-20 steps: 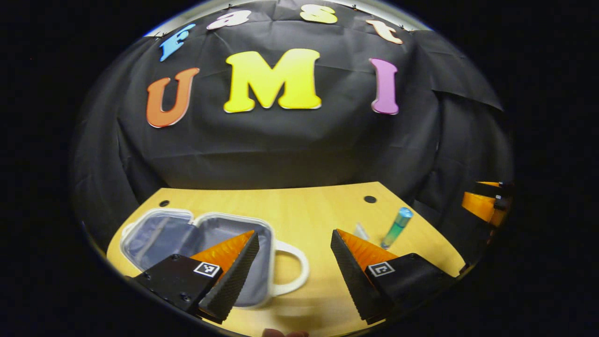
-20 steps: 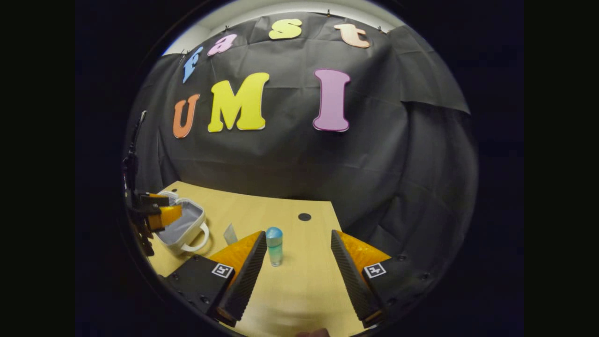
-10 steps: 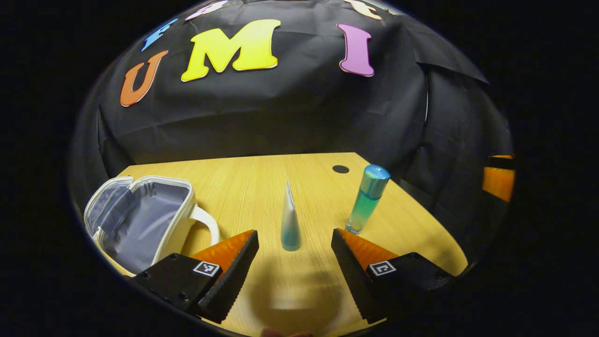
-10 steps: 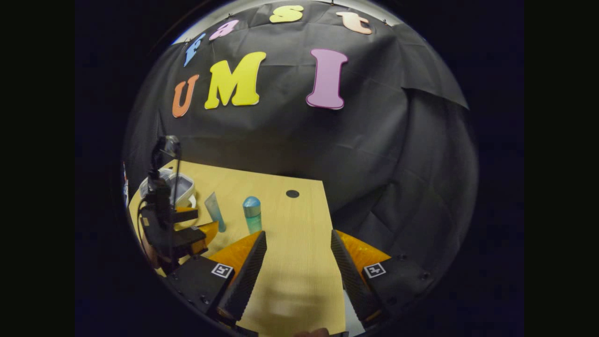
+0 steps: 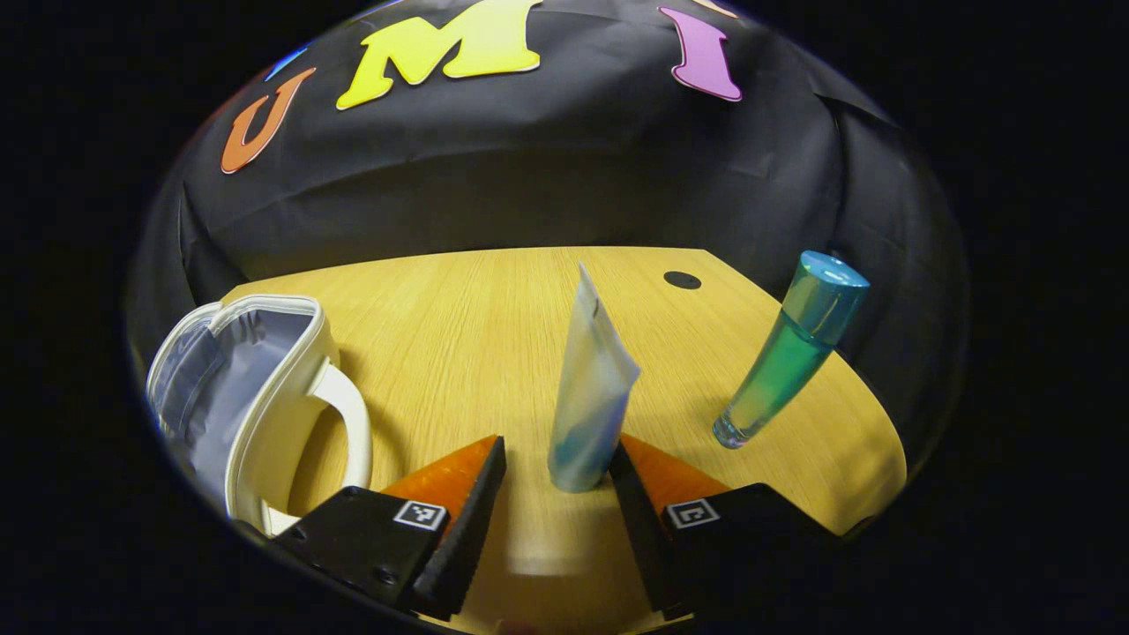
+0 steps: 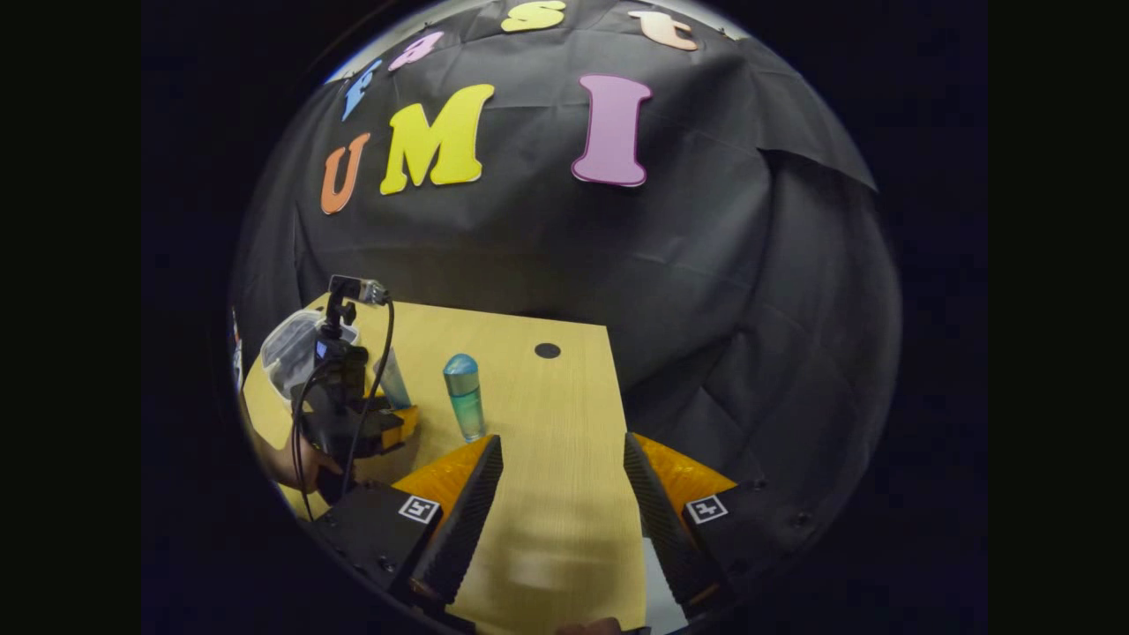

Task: First open the suitcase, pack the skin care products into it, and then close the suitcase.

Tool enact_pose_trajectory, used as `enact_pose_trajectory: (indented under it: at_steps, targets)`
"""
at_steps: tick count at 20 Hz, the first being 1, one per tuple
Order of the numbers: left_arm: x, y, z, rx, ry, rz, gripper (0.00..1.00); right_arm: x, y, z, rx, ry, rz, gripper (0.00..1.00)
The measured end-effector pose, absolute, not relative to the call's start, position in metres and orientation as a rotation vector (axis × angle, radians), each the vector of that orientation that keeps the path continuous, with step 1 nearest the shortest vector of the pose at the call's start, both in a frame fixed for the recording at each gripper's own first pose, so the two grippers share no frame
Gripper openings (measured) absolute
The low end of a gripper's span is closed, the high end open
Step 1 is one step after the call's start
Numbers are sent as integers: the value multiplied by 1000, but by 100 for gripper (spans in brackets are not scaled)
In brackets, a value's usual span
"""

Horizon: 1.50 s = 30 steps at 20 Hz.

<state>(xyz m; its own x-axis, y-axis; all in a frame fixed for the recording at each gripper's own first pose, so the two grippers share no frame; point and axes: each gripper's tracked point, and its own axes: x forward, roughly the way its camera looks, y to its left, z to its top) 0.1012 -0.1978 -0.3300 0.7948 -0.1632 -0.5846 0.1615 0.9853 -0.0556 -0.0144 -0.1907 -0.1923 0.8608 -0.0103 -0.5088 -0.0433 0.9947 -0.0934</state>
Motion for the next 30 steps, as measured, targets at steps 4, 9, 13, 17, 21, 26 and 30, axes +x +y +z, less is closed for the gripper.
enact_pose_trajectory:
  at_steps: [4, 9, 13, 17, 21, 26, 30]
  targets:
    - [106, -196, -335, 29, 642, -178, 51, -2, -182, -198, -73, 538, 38, 82]
    - [97, -196, -325, 1, 657, -214, 40, 10, -165, -203, -56, 514, 78, 82]
    - [82, -194, -299, -29, 647, -222, 39, 21, -140, -222, -31, 516, 114, 82]
    - [62, -181, -270, -79, 640, -212, 37, 42, -107, -253, -20, 526, 166, 82]
    - [47, -158, -244, -84, 633, -197, 37, 70, -75, -299, -8, 583, 202, 83]
    - [33, -119, -214, -113, 615, -141, 37, 107, -58, -313, 22, 578, 167, 77]
    - [29, -77, -200, -128, 613, -80, 37, 118, -62, -329, 61, 618, 127, 55]
